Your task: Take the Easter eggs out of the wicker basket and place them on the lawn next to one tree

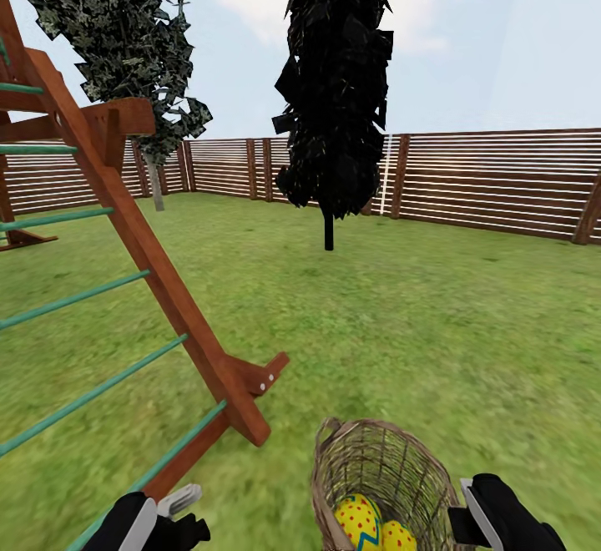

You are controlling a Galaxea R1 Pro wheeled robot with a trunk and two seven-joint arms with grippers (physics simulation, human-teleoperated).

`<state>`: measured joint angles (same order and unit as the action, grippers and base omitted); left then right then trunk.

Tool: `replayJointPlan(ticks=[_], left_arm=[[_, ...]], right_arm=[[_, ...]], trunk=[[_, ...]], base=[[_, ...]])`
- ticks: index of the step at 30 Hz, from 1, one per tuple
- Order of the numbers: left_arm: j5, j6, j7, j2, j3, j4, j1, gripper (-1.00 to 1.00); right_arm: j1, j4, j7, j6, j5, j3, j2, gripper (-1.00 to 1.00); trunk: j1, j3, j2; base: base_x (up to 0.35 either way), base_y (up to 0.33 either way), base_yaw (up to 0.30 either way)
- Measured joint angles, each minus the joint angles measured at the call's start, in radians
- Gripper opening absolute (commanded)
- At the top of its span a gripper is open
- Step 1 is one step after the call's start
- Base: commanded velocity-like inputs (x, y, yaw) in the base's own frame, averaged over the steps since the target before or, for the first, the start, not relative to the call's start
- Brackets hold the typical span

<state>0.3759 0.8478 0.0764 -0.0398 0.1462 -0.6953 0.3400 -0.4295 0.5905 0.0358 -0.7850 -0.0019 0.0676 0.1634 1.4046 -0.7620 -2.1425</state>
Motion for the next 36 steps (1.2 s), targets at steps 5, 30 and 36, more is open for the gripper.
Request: replayJointPlan(ticks=[5,30,36], left_arm=[[0.000,-0.001,0.000,0.000,0.000,0.000,0.000,1.00],[-0.003,-0.001,0.000,0.001,-0.001,0.000,0.000,1.00],[-0.003,-0.001,0.000,0.001,-0.001,0.000,0.000,1.00]], right_arm=[[0.000,-0.001,-0.001,0.001,-0.011,0.001,0.000,-1.00],[0.000,-0.001,-0.002,0.000,-0.003,-0.001,-0.001,-1.00],[0.000,-0.002,-0.003,0.002,-0.006,0.000,0.000,-1.00]], trunk=[[0.000,0.000,0.000],[0.000,0.000,0.000],[0.000,0.000,0.000]], base=[[0.000,0.000,0.000],[0.000,0.000,0.000],[0.000,0.000,0.000]])
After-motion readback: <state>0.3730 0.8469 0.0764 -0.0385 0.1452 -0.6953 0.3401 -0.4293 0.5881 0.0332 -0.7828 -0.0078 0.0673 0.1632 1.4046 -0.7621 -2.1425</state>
